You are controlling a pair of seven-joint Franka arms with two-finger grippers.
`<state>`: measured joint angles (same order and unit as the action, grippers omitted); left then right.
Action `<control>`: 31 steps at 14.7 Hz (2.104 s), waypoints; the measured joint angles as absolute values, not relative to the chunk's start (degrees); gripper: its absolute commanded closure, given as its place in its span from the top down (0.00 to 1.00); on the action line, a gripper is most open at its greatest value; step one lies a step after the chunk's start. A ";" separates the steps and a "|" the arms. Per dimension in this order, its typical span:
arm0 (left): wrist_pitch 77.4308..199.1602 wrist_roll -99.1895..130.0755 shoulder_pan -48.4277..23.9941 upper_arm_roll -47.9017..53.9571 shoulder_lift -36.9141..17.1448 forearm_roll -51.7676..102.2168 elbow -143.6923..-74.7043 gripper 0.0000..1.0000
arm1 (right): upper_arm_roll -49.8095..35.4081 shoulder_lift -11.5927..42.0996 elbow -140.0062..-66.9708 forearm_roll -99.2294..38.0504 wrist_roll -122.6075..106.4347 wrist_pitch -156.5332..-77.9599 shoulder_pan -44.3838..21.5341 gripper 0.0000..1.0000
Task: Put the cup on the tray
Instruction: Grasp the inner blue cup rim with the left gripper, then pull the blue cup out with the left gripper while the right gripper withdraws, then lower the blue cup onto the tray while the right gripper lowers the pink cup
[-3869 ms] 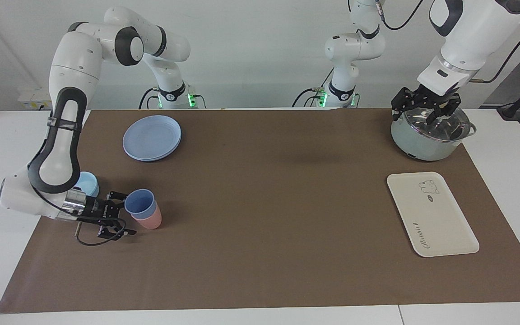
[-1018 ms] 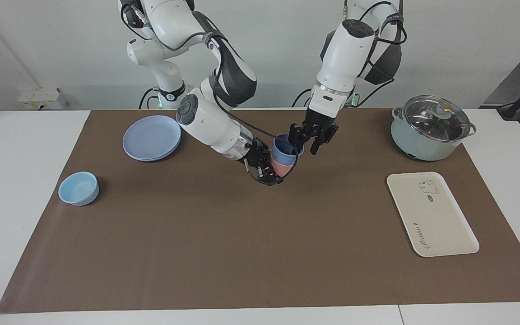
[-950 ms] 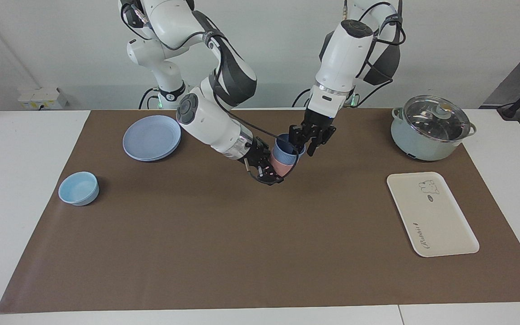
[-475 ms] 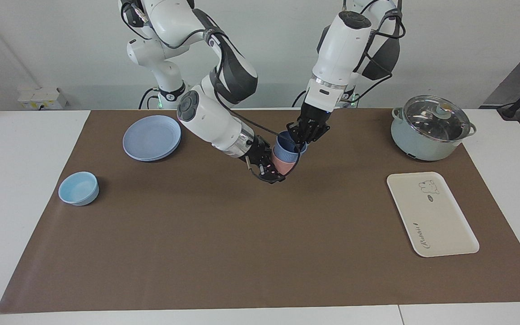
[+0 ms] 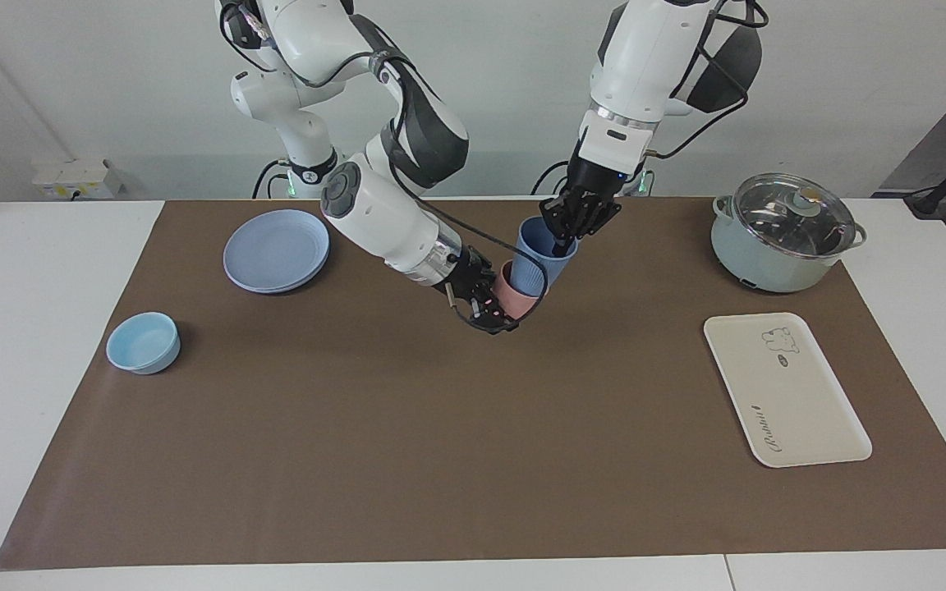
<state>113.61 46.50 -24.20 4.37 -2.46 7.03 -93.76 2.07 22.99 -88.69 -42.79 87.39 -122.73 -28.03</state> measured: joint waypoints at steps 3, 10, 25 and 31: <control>113.23 46.52 -24.15 4.28 -2.41 7.03 -93.72 0.00 | 2.24 22.99 -88.76 -42.77 87.39 -122.73 -27.60 0.00; 107.15 38.08 -13.38 2.89 1.51 6.69 -92.53 0.00 | 2.54 22.99 -89.30 -43.37 87.39 -122.71 -22.66 0.00; 136.31 -6.76 12.98 3.15 -5.47 6.66 -116.72 0.00 | 2.82 25.89 -98.97 -61.18 55.08 -105.24 8.10 0.00; 141.82 -13.48 14.99 2.83 -6.85 6.66 -120.31 0.00 | 2.79 30.26 -99.16 -61.40 45.15 -99.71 14.51 0.00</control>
<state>141.82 -13.48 14.99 2.83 -6.85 6.66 -120.31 2.79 30.26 -99.16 -61.40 45.15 -99.71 14.51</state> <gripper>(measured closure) 0.947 0.242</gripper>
